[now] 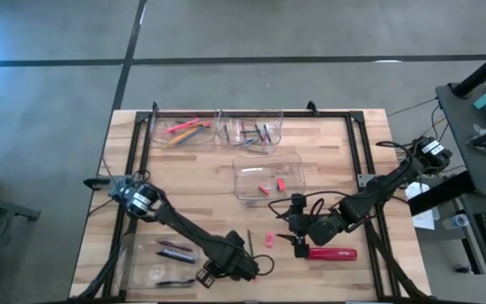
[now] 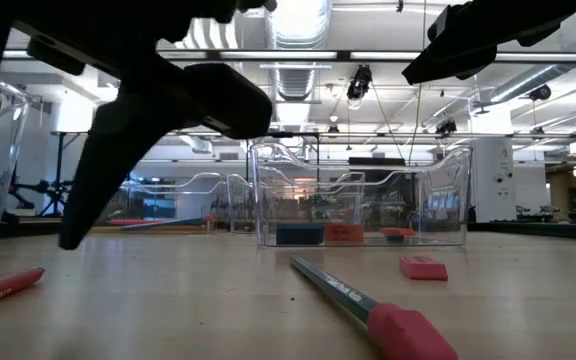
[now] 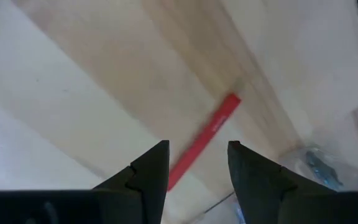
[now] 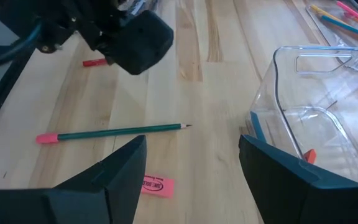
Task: Sort crayons/erasers/pens/pencils in bins
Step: Put the red crayon into the top right transparent bin
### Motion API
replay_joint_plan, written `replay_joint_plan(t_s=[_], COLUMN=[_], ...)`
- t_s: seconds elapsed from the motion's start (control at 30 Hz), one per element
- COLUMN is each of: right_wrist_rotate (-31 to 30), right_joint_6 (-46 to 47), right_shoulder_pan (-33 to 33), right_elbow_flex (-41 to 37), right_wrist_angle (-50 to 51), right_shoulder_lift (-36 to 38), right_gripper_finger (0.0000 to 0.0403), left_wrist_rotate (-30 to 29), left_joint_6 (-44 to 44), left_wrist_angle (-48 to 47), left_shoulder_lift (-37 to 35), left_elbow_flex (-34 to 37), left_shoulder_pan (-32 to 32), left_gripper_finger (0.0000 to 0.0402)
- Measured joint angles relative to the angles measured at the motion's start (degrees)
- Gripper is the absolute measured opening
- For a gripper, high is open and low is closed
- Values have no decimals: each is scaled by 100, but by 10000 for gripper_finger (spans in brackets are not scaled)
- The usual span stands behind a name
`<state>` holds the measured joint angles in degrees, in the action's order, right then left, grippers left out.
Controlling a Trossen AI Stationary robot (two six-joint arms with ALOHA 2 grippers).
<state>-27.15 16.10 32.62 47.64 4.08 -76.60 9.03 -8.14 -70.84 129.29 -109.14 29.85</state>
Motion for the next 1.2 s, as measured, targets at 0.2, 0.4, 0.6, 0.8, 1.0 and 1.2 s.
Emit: replay_joint_plan(t_s=[0.2, 0.4, 0.6, 0.8, 1.0, 1.2], right_wrist_rotate=[2, 2, 2, 2, 4, 3], right_joint_6=[0, 0, 0, 2, 64, 59], right_shoulder_pan=[0, 0, 0, 0, 0, 0], right_elbow_flex=[-2, -2, -2, -2, -4, -9], right_wrist_angle=[4, 2, 0, 0, -2, -12], right_shoulder_lift=[0, 0, 0, 0, 0, 0], right_gripper_finger=[244, 244, 244, 244, 244, 244], left_wrist_rotate=[-238, -293, -162, -159, -60, -74], left_joint_6=[147, 1405, 1726, 1688, 1346, 1209], left_wrist_angle=[57, 117, -230, -318, -439, -538], left_shoulder_lift=[0, 0, 0, 0, 295, 494], left_elbow_flex=[2, 2, 2, 16, 46, -83], left_shoulder_pan=[-16, -144, -141, -118, -56, 18], left_gripper_finger=[147, 147, 147, 147, 148, 148])
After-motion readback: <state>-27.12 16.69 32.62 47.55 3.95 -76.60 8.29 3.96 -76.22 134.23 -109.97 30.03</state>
